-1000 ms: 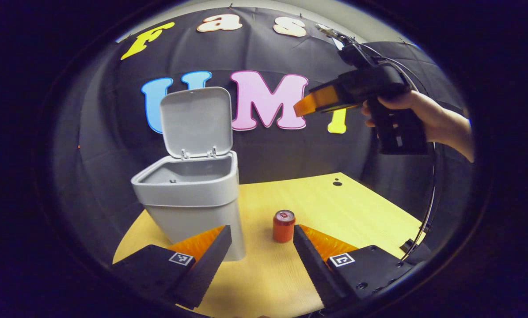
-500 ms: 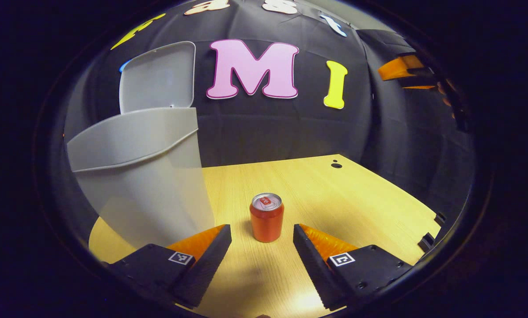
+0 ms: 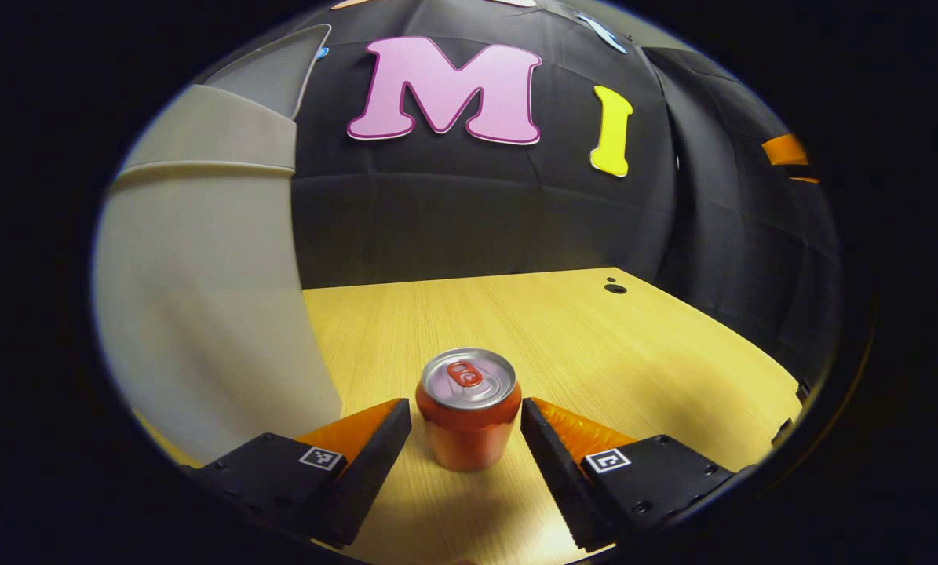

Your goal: Press the lid of the desktop garbage bin to open it, pick up the crumpled paper on the desktop and throw it into the bin, then pick up the pop can on the desktop and drop it into the bin, and finally close the garbage bin lid.

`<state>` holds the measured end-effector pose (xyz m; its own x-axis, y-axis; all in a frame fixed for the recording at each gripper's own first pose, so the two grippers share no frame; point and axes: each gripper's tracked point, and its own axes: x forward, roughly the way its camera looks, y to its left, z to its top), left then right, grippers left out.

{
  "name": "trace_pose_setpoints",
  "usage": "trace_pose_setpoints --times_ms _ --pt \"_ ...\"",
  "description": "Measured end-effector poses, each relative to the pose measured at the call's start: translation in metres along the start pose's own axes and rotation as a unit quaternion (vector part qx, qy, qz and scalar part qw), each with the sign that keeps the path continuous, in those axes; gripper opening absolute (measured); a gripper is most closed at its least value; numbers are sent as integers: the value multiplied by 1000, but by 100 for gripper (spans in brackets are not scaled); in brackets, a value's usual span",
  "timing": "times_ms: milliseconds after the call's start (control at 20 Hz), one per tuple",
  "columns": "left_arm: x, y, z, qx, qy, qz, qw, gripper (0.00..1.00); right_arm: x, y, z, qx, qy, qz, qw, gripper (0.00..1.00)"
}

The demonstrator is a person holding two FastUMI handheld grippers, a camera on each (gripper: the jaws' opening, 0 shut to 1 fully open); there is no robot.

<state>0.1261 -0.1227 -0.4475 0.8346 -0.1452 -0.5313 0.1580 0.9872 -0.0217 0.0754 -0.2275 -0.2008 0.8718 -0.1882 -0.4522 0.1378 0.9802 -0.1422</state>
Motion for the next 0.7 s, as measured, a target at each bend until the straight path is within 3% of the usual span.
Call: trace_pose_setpoints --times_ms 350,550,700 --pt "23 -3 -9 -7 14 -10 1000 96 13 6 -12 -2 12 5 1000 97" --pt "20 -2 -9 -1 22 -9 1000 89 21 4 -13 10 19 8 1000 97" --pt "7 -8 14 6 13 -13 1000 89 25 3 -14 12 19 8 1000 97"
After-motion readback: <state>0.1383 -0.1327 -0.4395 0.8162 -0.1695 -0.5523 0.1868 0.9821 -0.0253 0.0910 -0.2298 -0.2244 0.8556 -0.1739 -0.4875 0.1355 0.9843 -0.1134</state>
